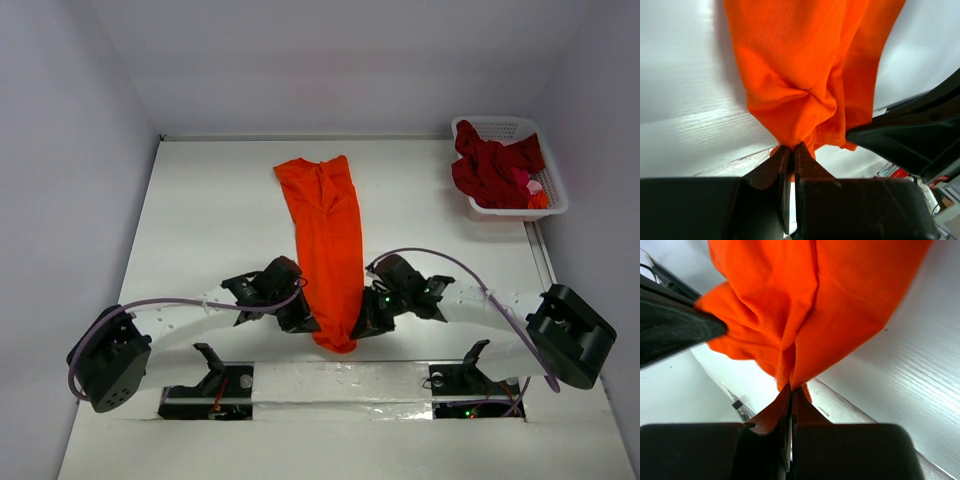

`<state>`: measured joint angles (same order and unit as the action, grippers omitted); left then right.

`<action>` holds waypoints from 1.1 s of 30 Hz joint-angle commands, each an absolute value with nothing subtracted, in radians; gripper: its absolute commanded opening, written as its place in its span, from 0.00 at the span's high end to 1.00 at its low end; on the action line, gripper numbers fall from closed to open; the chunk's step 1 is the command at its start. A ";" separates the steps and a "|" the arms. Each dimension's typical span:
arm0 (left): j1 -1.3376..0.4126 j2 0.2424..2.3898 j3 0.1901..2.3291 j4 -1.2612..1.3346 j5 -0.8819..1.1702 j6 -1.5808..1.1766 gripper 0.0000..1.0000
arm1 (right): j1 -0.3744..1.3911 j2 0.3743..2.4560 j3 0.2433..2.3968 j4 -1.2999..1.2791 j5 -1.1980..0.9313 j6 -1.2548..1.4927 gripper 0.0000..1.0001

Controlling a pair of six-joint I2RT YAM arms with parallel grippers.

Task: Fold and stack the t-shirts
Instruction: Grab the bottom of the folded rectangular tshirt with both arms, then fold the folded rectangular tshirt in 1/3 of the way

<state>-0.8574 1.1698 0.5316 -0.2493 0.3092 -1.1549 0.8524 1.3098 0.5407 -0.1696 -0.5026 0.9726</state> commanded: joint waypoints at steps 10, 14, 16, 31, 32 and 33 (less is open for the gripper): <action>-0.640 1.173 0.667 -0.413 0.293 -0.950 1.00 | 0.772 1.292 0.643 -0.299 -0.442 0.876 1.00; -0.609 1.210 0.721 -0.428 0.304 -0.907 1.00 | 0.747 1.336 0.704 -0.345 -0.445 0.828 1.00; -0.609 1.227 0.739 -0.426 0.307 -0.897 1.00 | 0.736 1.353 0.730 -0.359 -0.445 0.805 1.00; -0.502 1.403 0.923 -0.452 0.345 -0.793 1.00 | 0.585 1.503 0.925 -0.440 -0.488 0.672 1.00; -0.488 1.411 0.936 -0.459 0.347 -0.785 1.00 | 0.584 1.515 0.937 -0.446 -0.494 0.666 1.00; -0.488 1.420 0.946 -0.463 0.348 -0.779 1.00 | 0.584 1.529 0.952 -0.451 -0.500 0.660 1.00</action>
